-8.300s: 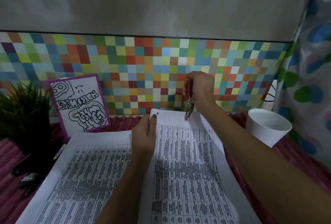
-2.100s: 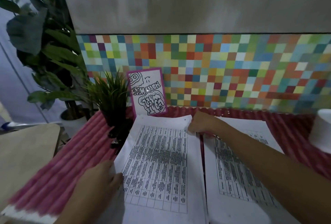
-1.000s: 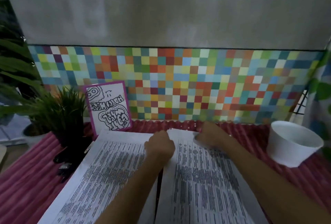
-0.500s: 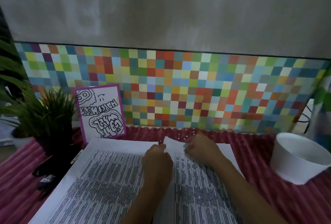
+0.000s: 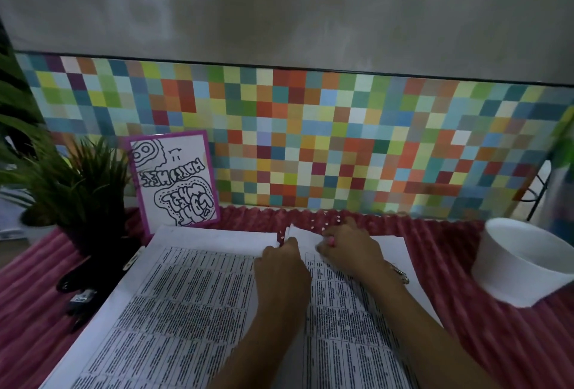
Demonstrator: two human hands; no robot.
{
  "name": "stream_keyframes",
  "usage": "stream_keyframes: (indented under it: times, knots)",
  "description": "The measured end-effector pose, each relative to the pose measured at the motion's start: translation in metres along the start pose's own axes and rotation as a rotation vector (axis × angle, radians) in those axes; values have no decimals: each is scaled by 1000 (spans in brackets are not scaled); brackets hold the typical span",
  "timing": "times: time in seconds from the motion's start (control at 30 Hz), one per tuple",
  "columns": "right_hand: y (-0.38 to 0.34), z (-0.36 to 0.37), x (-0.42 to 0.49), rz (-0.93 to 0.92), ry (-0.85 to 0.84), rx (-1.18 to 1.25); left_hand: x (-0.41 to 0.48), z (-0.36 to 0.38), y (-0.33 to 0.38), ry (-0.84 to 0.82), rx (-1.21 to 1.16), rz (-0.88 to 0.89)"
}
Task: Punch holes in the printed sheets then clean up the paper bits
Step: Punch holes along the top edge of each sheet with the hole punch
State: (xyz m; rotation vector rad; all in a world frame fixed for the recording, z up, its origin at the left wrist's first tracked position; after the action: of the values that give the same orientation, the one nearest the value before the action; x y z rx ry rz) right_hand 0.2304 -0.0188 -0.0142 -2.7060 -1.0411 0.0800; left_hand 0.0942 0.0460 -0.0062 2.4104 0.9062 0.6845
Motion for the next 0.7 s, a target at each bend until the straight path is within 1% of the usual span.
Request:
stream_keyframes:
  times: [0.1,0.27,0.43,0.57,0.7]
  knots:
    - [-1,-1,-2,14,1,-9,-5,3,4,-21,1,-13]
    - [-2,-3,-4,16,18,19,-4,5,0,35,-89,-15]
    - [-2,-2,-5,21,33,-4,-3,5,-3,83,-111,16]
    - [-1,-1,-5,24,47,3,3,1,-6,120,-276,-18]
    - [-2,-2,-6,31,65,0,11,-2,-10,131,-334,-65]
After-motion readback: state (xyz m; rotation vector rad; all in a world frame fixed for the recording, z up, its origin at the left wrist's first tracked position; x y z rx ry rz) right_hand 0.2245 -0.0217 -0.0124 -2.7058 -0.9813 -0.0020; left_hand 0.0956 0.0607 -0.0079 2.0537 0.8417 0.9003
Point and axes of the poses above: each hand's wrist, its own x-axis towards the middle knuckle, its own z-axis out of the palm, y = z × x, the point moved 5 cm from there along x, towards the middle knuckle, and after that the axes turned 5 degrees about -x, right-handed, at the moved point
